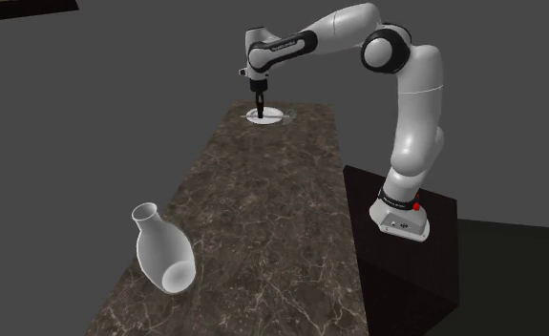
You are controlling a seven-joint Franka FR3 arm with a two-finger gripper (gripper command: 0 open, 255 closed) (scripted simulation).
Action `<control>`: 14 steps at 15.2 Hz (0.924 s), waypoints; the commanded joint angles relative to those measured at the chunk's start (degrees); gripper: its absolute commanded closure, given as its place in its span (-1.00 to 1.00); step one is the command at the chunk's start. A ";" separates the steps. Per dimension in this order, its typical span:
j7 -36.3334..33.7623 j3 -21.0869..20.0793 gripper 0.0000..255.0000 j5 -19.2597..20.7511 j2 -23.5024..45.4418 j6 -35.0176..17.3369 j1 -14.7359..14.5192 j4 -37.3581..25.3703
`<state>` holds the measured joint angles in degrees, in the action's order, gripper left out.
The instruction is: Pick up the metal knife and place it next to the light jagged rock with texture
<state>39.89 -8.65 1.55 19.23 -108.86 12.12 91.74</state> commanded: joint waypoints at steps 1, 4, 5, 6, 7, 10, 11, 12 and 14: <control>0.36 0.30 1.00 0.56 4.64 2.58 -0.06 -7.19; 0.90 0.80 1.00 1.51 14.41 8.24 -0.61 -22.57; 0.91 0.85 1.00 1.50 14.44 7.49 -0.61 -21.85; 0.90 0.87 1.00 1.50 14.48 6.74 -0.59 -21.14; 0.90 0.88 1.00 1.51 14.54 6.00 -0.56 -20.46; 0.88 0.91 1.00 1.55 14.80 3.85 -0.51 -18.57; 0.88 0.93 1.00 1.57 14.91 3.15 -0.49 -17.98; 0.87 0.94 1.00 1.59 15.02 2.45 -0.47 -17.38; 0.86 0.97 1.00 1.63 15.35 1.10 -0.45 -16.36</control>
<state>40.78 -7.69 3.15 34.36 -107.04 11.68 74.91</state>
